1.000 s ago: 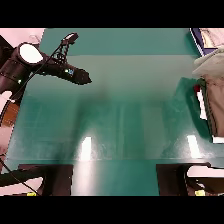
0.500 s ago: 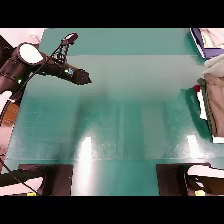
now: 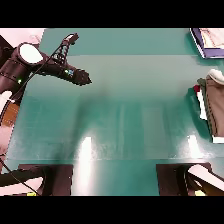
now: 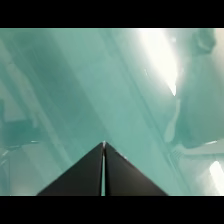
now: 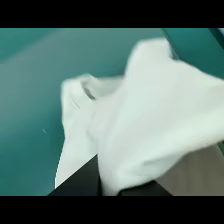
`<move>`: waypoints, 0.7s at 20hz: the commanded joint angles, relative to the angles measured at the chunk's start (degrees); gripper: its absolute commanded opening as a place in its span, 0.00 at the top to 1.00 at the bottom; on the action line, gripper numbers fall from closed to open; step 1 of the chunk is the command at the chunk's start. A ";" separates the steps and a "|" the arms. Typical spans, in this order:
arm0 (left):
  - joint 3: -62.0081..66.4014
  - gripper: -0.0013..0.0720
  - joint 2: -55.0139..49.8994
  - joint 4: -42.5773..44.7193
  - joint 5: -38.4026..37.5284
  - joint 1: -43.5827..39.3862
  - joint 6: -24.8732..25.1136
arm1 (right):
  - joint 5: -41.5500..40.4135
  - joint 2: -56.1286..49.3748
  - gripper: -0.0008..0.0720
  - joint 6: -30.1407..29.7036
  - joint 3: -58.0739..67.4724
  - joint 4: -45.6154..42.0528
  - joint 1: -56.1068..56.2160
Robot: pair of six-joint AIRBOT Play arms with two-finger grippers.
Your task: Fold the shirts.
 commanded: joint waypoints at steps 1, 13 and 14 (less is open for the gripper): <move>-0.02 0.95 -0.02 0.00 -0.48 0.00 0.61 | 3.43 5.35 0.96 0.52 -9.03 -12.11 -1.44; -0.02 0.95 -0.02 0.04 1.84 0.00 1.62 | 3.28 10.14 0.36 3.93 -15.13 -8.76 3.17; 0.00 0.95 0.00 0.02 2.75 0.00 1.62 | 3.52 10.16 0.36 3.93 -15.15 -3.89 5.64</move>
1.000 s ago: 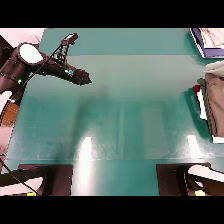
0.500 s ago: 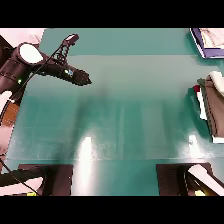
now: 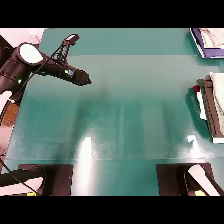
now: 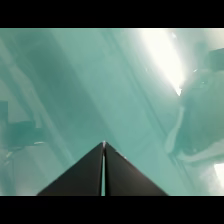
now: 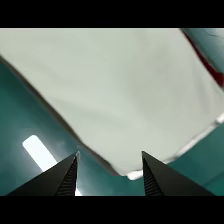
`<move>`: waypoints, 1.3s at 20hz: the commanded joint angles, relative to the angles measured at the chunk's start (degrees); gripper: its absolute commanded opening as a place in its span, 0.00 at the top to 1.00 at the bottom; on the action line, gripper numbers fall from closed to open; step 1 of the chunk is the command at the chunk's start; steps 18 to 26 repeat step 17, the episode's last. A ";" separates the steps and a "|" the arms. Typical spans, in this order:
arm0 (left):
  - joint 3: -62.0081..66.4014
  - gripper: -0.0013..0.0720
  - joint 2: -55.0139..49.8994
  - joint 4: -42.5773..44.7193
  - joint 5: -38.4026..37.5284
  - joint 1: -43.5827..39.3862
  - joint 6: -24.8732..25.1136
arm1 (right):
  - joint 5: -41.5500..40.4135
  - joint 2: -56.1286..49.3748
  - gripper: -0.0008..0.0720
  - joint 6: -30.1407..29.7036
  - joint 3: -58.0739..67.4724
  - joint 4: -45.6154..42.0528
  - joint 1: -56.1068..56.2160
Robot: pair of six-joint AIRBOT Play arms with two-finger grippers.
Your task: Fold the shirts.
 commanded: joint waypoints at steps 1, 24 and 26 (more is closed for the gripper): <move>0.00 0.95 0.00 -0.02 1.57 0.00 0.00 | -0.04 0.22 0.36 0.87 0.31 14.43 6.54; 0.00 0.95 0.00 -0.09 2.62 0.00 0.00 | -7.69 0.11 0.96 0.83 0.33 15.34 38.45; 0.00 0.95 0.00 -0.09 2.62 0.00 0.00 | -7.69 0.11 0.96 0.83 0.33 15.34 38.45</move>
